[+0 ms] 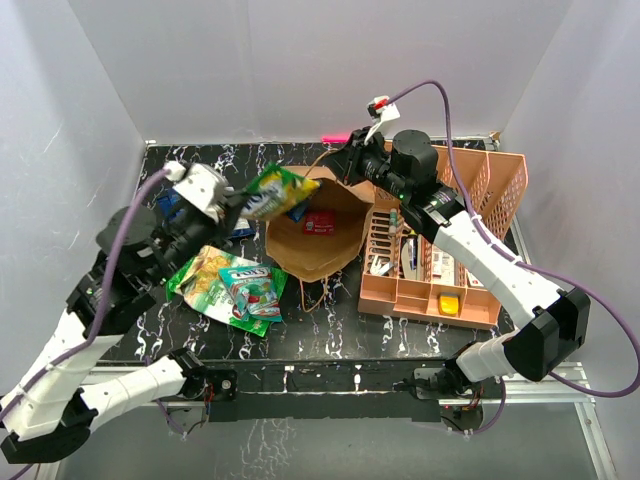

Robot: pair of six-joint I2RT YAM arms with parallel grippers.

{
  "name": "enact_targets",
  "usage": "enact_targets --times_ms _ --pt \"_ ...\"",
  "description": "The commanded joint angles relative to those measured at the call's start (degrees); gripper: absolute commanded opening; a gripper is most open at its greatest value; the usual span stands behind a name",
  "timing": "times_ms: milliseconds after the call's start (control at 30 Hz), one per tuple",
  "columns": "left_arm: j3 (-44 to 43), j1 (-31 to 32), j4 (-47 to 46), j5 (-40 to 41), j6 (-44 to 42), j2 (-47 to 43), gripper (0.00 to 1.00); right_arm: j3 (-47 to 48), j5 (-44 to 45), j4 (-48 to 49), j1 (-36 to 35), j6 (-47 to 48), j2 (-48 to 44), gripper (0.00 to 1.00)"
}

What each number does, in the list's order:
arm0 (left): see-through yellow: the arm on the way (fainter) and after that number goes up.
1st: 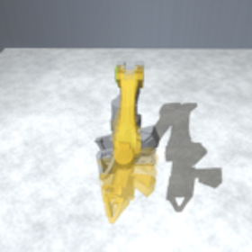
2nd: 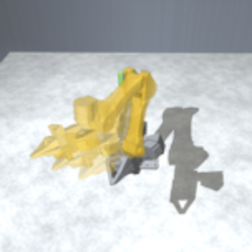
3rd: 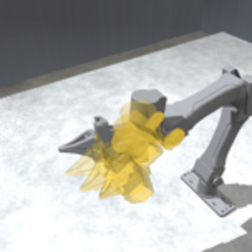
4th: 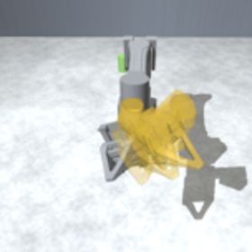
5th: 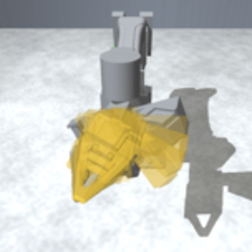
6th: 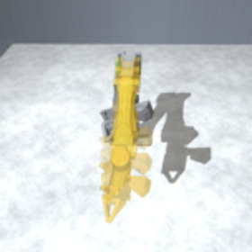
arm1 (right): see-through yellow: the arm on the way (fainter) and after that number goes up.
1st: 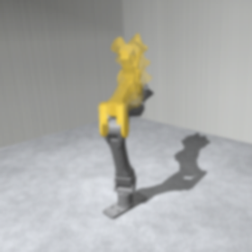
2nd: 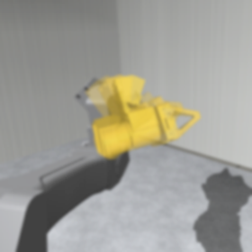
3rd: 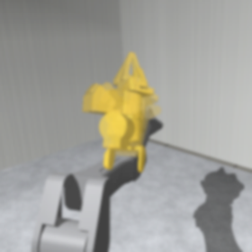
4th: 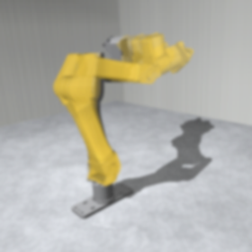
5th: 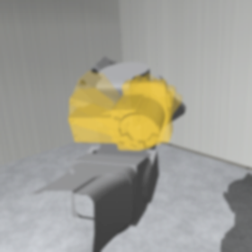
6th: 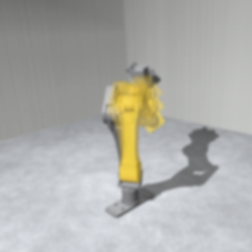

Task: Take the snacks out of the paper bag
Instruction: Place the snack at the center of the board.

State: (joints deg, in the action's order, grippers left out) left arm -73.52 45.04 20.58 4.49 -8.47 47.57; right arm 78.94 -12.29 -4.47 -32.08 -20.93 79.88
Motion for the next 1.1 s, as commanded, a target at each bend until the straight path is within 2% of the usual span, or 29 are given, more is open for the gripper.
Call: enact_targets --times_ms 0,200,300,367,433,600,800,933,1067 --pt "-9.29 0.12 2.04 17.78 0.08 3.83 0.0 -1.26 3.13 2.57 0.4 0.72 -1.38 0.08" --pt "-16.69 0.04 1.93 40.51 -4.36 13.65 0.0 -3.75 4.25 3.39 0.51 0.42 -2.39 0.08" --pt "-14.94 -0.1 -2.74 51.49 -8.42 16.64 0.0 -4.27 4.73 3.2 0.44 0.98 -2.63 0.08" --pt "-12.47 -0.8 -5.56 54.26 -9.98 17.12 0.0 -4.12 5.06 2.71 0.43 1.29 -2.7 0.08" --pt "-11.19 -2.74 -3.81 54.3 -7.02 17.86 0.0 -4.05 4.96 2.56 0.49 1.31 -2.8 0.08" --pt "-7.21 -7.73 11.11 50.98 8.46 18.96 0.0 -4.37 4.03 3.24 0.56 0.96 -3.21 0.08" --pt "2.5 -8.12 22.69 47.27 21.06 15.48 0.0 -4.53 4.24 4.03 0.6 0.91 -3.08 0.08" --pt "3.67 -8.12 34.0 47.14 29.0 17.01 0.0 -4.31 4.1 4.11 0.65 0.98 -3.1 0.08" --pt "5.2 -8.12 38.08 45.28 33.22 17.93 0.0 -4.99 4.23 4.62 0.78 0.8 -3.32 0.08"
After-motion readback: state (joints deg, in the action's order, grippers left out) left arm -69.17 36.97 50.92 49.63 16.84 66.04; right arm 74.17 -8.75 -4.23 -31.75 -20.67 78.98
